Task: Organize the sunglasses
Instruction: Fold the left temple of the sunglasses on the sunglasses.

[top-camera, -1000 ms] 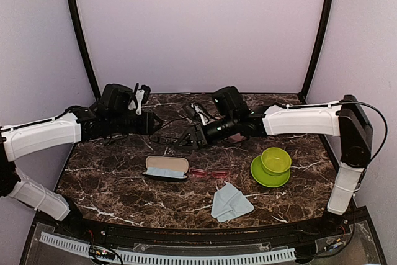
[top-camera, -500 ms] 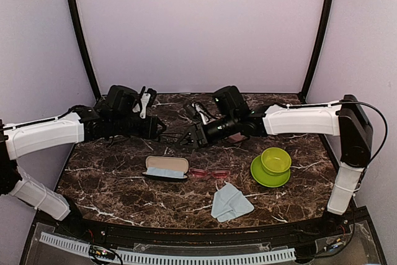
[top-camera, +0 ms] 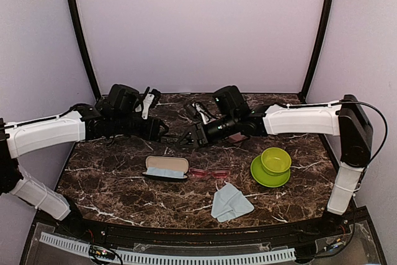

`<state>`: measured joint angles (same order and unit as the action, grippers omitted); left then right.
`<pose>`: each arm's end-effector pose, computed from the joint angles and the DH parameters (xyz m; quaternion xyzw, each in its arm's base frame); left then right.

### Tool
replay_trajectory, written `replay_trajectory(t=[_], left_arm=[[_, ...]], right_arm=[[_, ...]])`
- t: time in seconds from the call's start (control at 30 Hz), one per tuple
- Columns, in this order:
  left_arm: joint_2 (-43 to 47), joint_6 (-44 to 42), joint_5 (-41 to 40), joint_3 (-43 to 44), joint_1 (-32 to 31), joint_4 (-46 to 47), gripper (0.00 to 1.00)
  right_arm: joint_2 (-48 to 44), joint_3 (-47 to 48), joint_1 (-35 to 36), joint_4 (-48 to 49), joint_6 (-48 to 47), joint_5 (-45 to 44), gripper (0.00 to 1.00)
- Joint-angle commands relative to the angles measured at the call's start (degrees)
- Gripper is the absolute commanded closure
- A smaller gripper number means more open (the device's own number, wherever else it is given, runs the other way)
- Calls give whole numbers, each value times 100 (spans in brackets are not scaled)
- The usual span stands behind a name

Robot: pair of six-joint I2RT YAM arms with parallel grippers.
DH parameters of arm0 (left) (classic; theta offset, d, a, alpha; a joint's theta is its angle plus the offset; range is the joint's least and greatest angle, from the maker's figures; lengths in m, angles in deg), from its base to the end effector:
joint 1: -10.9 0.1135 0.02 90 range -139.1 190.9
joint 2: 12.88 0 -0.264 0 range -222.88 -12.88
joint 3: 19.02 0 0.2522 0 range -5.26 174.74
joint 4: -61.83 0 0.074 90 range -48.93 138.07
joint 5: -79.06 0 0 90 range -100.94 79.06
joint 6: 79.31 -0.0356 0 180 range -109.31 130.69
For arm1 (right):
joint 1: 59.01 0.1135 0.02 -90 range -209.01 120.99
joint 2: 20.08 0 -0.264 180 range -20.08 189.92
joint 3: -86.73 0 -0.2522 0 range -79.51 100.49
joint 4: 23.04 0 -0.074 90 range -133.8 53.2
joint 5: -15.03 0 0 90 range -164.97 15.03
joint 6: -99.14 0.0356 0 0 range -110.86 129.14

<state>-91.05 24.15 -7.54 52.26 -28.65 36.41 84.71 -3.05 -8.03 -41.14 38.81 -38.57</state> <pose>0.2368 -0.1983 0.2831 0.2116 0.8497 -0.2385 0.4199 0.2467 0.3380 0.2499 -0.3014 0.7915 0.5038 0.1701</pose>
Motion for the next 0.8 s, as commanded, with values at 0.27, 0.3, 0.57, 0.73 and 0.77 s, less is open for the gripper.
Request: replay_trajectory(t=[0.27, 0.3, 0.57, 0.73, 0.77], left_arm=[[117, -468, -42, 330, -35, -271, 45], [149, -478, -9, 338, -35, -241, 44], [405, -806, 974, 367, 22, -249, 39], [504, -924, 1901, 357, 265, -389, 38], [511, -938, 2053, 338, 329, -431, 38]], right_arm=[[-56, 5, -20, 60, -381, 100, 59], [-64, 0, -21, -7, -511, 89, 60], [-259, -57, 98, -807, -2185, -584, 61], [-361, -280, 164, -679, -2608, -669, 63], [-365, -319, 185, -640, -2655, -671, 63]])
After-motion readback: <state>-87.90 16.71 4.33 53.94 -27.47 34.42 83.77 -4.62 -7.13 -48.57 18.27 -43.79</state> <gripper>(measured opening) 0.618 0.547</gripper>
